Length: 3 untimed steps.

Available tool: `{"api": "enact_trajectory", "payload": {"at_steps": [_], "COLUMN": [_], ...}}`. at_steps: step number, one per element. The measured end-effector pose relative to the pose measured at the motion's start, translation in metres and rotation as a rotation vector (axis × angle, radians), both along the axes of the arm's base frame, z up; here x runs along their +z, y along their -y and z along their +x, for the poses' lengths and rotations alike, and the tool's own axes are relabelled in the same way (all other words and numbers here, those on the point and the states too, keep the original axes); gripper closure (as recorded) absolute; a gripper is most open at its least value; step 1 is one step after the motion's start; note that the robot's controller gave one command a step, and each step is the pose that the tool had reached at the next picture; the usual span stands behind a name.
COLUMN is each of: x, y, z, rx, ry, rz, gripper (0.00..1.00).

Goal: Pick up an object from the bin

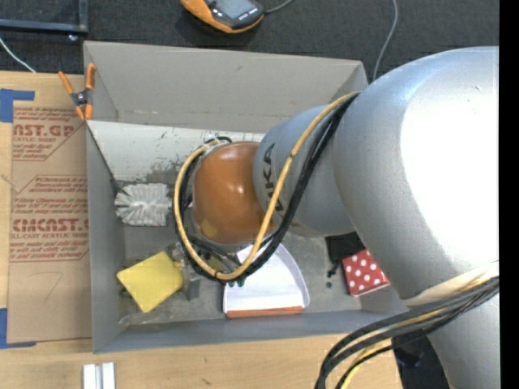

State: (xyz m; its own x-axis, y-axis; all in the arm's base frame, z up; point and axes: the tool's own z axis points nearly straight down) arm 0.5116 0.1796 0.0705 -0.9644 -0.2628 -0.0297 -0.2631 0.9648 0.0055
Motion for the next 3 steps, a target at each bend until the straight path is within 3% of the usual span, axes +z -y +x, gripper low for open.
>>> {"api": "enact_trajectory", "payload": {"at_steps": [1, 2, 3], "x": [0.000, 0.078, 0.094], "y": [0.013, -0.003, -0.006], "z": [-0.023, -0.018, -0.016], "rx": [0.007, 0.001, -0.001], "ry": [-0.002, -0.005, -0.004], "rz": [0.000, -0.002, -0.001], "gripper": [1.00, 1.00, 1.00]}}
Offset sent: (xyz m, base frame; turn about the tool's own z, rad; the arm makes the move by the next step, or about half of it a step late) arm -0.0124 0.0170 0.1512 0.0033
